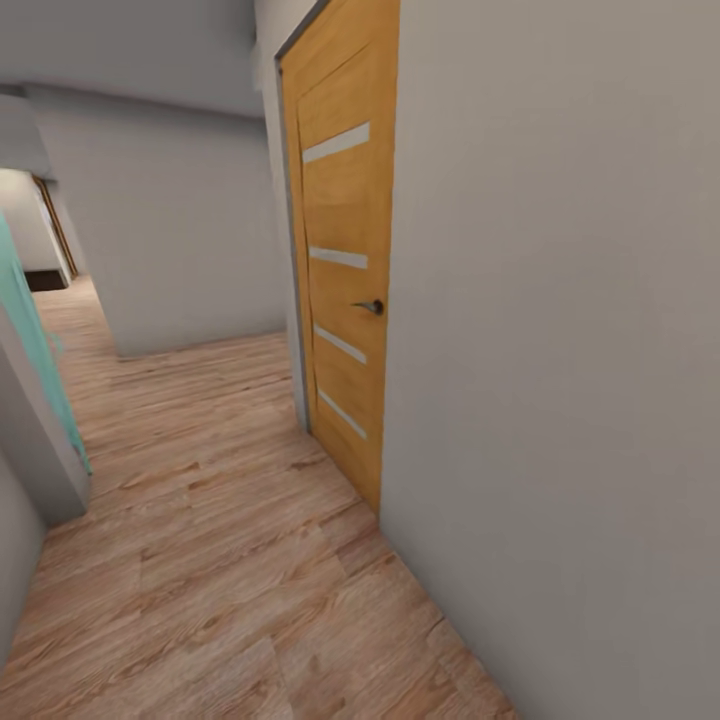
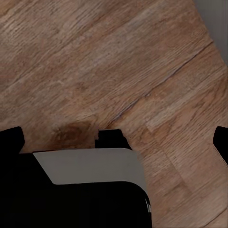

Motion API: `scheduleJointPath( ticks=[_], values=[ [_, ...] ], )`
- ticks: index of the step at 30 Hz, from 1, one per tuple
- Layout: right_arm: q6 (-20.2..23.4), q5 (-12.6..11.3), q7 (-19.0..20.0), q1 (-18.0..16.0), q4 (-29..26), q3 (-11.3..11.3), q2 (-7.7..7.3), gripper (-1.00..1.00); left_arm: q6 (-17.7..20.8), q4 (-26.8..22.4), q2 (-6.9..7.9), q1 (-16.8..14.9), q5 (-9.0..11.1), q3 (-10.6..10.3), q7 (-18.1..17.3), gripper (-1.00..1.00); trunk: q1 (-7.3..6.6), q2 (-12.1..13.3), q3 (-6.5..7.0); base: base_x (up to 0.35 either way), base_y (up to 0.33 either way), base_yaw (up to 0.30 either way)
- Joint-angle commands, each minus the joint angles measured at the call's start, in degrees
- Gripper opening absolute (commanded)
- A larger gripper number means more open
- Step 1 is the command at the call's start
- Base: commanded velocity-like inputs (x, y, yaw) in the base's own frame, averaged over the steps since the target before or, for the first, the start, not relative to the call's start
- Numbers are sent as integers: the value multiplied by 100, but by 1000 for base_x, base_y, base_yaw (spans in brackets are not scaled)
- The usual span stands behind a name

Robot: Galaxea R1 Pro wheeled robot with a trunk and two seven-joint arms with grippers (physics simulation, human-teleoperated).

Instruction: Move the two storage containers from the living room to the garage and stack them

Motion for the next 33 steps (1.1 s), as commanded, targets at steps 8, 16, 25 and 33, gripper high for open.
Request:
scheduleJointPath(
  ticks=[8, 16, 25, 33],
  values=[
    [-44, -57, -2, -9, 18, 48, 5, 100, 20, -1, 5, -1, 46, -43, -15, 100, 3, -3, -6, 322, 0, 0],
    [-59, -58, -3, -6, 16, 48, 10, 100, 18, -1, 18, -2, 46, -43, -8, 100, 3, -3, -6, 322, 0, 2],
    [-63, -58, -5, -9, 15, 48, 9, 100, 13, -1, 25, -3, 46, -43, -12, 100, 3, -3, -6, 322, 0, 225],
    [-59, -52, 208, -8, 15, 48, 6, 100, 17, -1, 50, -3, 46, -43, -8, 100, 3, -3, -10, 322, 0, 275]
  ],
)
